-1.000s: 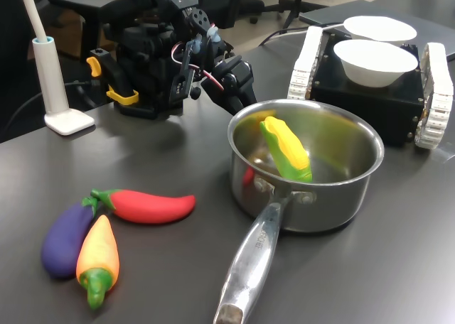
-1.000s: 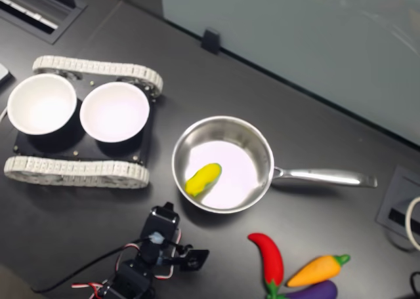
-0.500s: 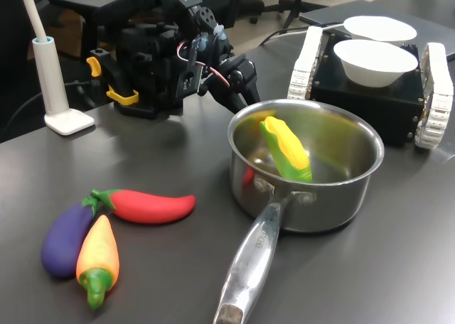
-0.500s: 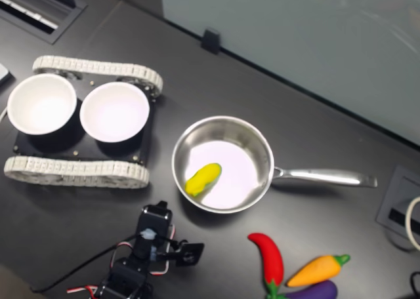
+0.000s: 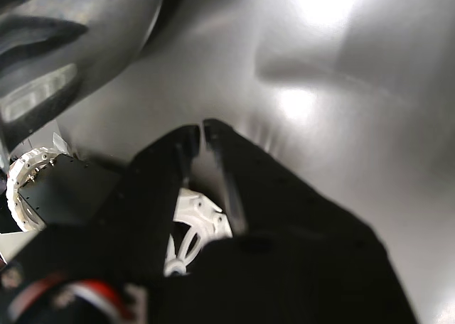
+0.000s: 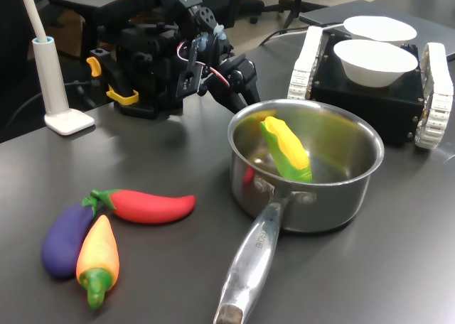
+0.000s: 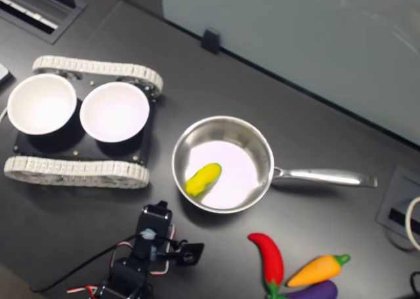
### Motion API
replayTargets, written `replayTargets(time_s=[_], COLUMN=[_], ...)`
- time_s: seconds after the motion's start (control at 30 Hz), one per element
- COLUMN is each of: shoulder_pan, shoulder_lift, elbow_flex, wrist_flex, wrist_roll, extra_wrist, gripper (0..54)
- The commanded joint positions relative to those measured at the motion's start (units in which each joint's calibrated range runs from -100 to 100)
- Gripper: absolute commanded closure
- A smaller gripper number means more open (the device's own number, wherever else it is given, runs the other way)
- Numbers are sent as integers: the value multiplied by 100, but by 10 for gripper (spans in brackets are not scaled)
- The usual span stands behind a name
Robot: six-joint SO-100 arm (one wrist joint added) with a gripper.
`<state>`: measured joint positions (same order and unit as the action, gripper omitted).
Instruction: Pick up the carrot and place them in the pan
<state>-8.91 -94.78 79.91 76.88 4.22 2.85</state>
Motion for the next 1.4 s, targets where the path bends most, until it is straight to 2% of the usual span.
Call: replayTargets(time_s=[0.0,0.2,0.4,0.63,0.9,1.1,1.23,1.37], shoulder_pan=[31,42,77,-49,398,1063,1247,1396], shoulder_lift=[-66,-41,389,861,1435,1992,2304,2633], elbow_flex=[-408,-444,-753,-1571,-2371,-2789,-3307,-3852], wrist_flex=[94,146,188,640,1067,1016,1212,1280], wrist_roll=[78,107,181,181,317,513,615,601], extra_wrist=[51,60,85,119,194,194,236,438], gripper=[534,534,534,534,534,534,534,534])
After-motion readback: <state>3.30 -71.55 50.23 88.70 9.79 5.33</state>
